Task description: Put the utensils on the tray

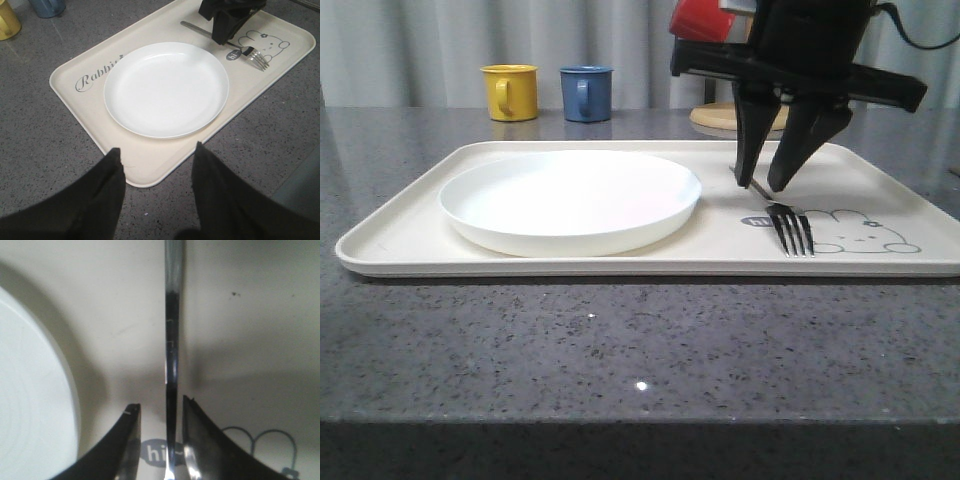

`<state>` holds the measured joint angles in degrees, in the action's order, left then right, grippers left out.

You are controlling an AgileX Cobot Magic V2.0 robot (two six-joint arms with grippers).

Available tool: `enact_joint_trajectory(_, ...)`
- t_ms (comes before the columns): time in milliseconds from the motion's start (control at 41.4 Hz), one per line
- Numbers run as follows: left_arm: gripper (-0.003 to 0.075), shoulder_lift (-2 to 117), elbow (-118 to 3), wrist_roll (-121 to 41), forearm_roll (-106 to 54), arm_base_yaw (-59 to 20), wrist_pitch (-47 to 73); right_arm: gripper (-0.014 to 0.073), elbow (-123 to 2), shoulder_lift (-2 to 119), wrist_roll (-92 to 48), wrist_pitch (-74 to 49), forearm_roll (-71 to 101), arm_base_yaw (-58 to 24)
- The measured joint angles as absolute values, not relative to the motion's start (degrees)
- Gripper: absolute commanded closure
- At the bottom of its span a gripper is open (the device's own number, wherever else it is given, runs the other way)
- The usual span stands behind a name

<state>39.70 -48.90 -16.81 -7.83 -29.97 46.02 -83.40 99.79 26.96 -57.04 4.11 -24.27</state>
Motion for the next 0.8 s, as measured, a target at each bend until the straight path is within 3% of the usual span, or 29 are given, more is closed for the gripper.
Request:
enact_joint_trajectory(411,0.0419,39.7,-48.9,-16.8,-7.8,-30.0,46.0,0.0347,-81.9,83.5,23.2,-68.5,-15.8,-21.9)
enact_joint_trajectory(797,0.0419,39.7,-48.9,-16.8,-7.8,-30.0,46.0,0.0347,-70.4,79.6,8.7,-68.0,-6.5,-4.0)
